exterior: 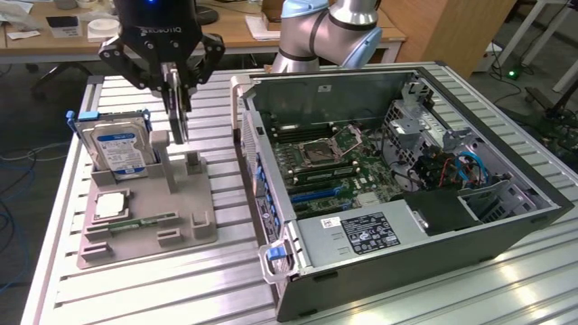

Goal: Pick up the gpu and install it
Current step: 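Pick up the gpu and move the gpu toward the slot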

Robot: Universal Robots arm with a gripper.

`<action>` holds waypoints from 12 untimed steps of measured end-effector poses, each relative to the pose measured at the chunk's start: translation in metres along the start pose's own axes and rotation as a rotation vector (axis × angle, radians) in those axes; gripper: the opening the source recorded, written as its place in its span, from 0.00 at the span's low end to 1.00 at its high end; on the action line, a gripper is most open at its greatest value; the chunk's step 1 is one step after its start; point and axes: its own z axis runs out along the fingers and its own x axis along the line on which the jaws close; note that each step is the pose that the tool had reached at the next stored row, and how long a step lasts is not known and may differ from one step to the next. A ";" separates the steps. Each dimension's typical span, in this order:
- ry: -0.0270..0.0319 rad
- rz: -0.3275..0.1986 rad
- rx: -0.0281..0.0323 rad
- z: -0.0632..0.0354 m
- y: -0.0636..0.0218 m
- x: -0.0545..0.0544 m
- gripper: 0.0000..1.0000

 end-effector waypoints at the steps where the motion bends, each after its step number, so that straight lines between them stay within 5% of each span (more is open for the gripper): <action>1: 0.0000 0.000 -0.0001 -0.0003 0.0000 0.000 0.28; 7: 0.0000 0.000 0.0001 -0.0132 0.0006 0.000 0.28; 12: -0.0006 0.000 -0.0007 -0.0134 0.0006 0.000 0.28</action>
